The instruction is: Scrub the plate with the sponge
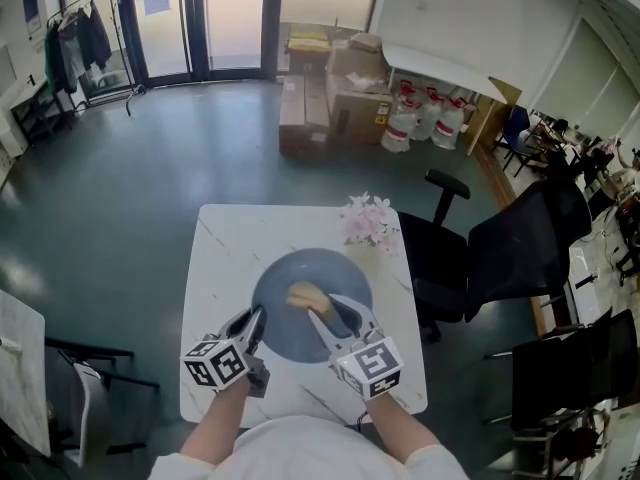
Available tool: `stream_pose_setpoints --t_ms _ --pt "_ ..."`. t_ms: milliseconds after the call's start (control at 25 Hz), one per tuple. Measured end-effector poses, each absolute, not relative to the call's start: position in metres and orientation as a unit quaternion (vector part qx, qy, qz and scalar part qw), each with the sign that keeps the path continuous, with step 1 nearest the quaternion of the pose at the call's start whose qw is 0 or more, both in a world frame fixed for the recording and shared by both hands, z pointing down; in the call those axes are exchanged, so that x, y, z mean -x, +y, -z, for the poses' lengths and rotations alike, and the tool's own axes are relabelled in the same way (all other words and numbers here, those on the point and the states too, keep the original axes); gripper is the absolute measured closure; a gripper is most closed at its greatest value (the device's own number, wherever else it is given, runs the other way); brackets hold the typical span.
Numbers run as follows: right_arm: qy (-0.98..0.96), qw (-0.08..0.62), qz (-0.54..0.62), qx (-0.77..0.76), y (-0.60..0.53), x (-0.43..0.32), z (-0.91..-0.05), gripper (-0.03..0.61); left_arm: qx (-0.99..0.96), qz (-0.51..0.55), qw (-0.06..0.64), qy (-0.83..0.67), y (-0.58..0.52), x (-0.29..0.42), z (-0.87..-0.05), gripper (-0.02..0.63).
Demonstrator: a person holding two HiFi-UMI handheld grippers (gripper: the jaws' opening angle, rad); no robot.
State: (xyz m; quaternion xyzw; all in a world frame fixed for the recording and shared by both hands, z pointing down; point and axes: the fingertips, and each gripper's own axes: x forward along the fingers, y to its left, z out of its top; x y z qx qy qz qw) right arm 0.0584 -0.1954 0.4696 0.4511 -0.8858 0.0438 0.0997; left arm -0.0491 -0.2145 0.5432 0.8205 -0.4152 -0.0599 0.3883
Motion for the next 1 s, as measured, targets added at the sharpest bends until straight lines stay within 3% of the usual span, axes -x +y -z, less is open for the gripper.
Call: stream_pose_setpoints --t_ms 440,1000 --pt "-0.849 0.109 -0.084 -0.51 -0.177 -0.119 -0.485 0.428 -0.812 0.077 0.393 -0.424 -0.225 0.056 -0.54 0.568" --pt "-0.896 0.12 -0.071 -0.423 -0.166 -0.042 -0.49 0.428 -0.818 0.067 0.387 -0.421 -0.219 0.05 -0.539 0.569"
